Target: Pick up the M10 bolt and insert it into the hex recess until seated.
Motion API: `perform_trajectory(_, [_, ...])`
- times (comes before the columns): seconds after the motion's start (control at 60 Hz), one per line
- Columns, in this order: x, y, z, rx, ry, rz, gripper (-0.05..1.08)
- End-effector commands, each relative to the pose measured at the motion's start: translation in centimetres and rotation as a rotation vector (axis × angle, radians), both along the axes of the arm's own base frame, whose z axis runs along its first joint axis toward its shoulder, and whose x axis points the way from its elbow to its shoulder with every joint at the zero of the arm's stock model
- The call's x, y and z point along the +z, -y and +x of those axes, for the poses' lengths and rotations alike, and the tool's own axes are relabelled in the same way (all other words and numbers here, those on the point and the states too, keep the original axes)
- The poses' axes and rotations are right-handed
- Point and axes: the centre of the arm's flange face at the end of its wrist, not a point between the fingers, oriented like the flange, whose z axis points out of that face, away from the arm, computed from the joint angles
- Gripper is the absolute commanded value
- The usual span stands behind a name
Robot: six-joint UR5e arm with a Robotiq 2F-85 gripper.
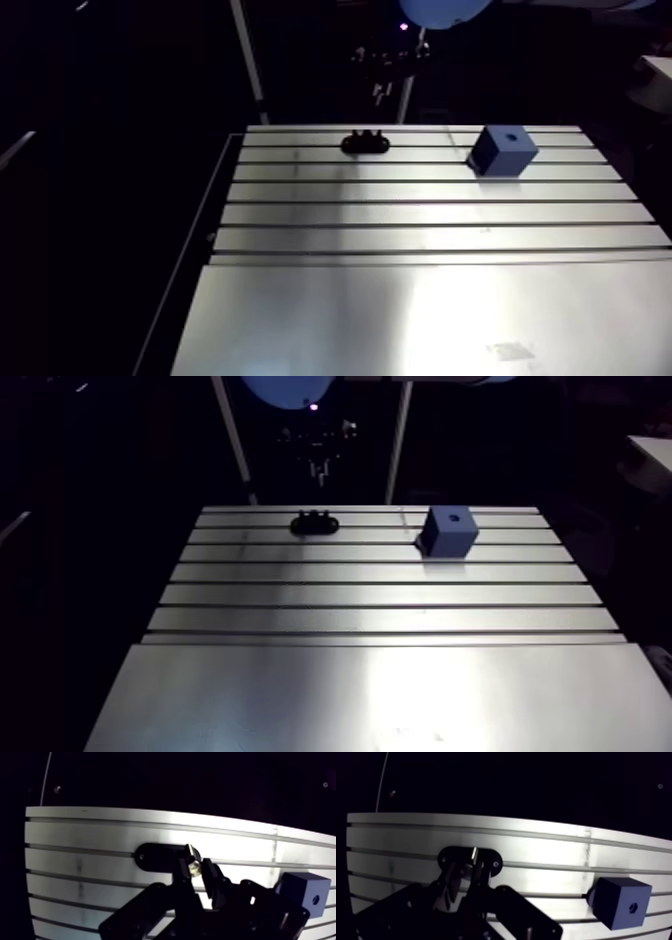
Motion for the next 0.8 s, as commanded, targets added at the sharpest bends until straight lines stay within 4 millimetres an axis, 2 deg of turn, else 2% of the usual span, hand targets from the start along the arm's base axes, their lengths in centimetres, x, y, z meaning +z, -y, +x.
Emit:
perform_trajectory(0.017, [3.9,-0.8,0.8,0.111,0.026,0.038,0.91])
perform_trajectory(0.083, [5.3,-1.7,1.2,0.154,0.036,0.051,0.91])
perform_trajectory(0.1, [6.2,-2.4,1.5,0.161,0.039,0.057,0.92])
perform_trajectory(0.2, [7.9,-4.3,2.0,0.173,0.078,0.059,0.92])
perform_trajectory(0.35, [10.6,-5.4,3.1,0.281,0.154,0.070,0.92])
perform_trajectory(0.5, [11.3,-7.6,3.4,0.369,0.217,0.071,0.92])
perform_trajectory(0.567, [12.4,-8.7,3.6,0.422,0.251,0.070,0.92])
perform_trajectory(0.667, [13.4,-10.7,3.3,0.423,0.263,0.069,0.92])
perform_trajectory(0.8, [13.7,-13.2,3.0,0.415,0.284,0.090,0.92])
